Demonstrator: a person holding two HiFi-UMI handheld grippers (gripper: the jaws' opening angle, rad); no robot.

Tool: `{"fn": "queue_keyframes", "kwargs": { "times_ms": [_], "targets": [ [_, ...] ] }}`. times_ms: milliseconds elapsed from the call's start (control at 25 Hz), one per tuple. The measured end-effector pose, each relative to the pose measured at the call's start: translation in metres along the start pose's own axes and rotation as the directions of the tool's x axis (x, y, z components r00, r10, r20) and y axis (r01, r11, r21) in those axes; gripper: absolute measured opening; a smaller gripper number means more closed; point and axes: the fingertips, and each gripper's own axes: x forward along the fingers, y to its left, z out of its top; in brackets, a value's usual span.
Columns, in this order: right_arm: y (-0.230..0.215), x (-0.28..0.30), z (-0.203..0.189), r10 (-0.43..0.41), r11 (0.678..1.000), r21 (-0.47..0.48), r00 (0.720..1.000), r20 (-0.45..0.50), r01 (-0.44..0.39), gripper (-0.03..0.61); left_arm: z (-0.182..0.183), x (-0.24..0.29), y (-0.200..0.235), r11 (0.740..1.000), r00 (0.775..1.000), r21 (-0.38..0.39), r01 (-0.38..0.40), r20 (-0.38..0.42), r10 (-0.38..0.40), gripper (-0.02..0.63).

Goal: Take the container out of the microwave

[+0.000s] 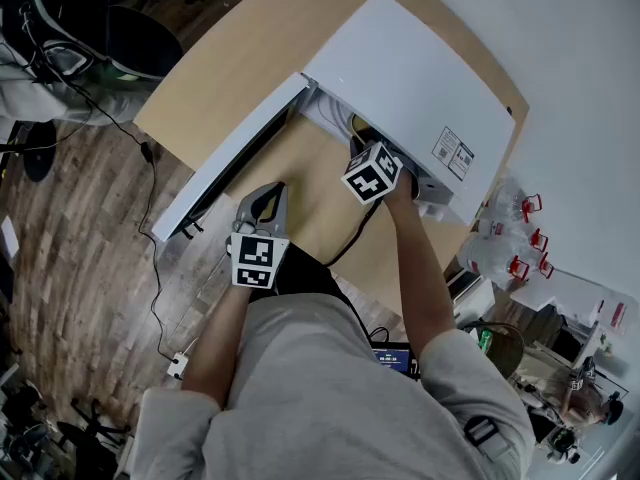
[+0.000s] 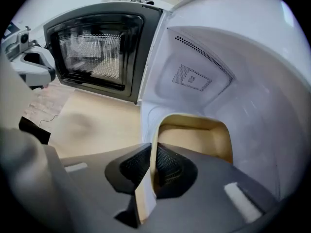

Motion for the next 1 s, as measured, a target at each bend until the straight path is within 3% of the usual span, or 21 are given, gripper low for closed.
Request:
{"fn": "queue_keyframes", "kwargs": {
  "times_ms": [1000],
  "targets": [
    [0.032,-0.025,-0.002,-0.013,1.0,0.018,1.0,0.025,0.012,0.031,-0.008,-0.008,-0.009,0.998,0.998,0.006,0.06,0.003,-0.06,0.002]
  ]
}}
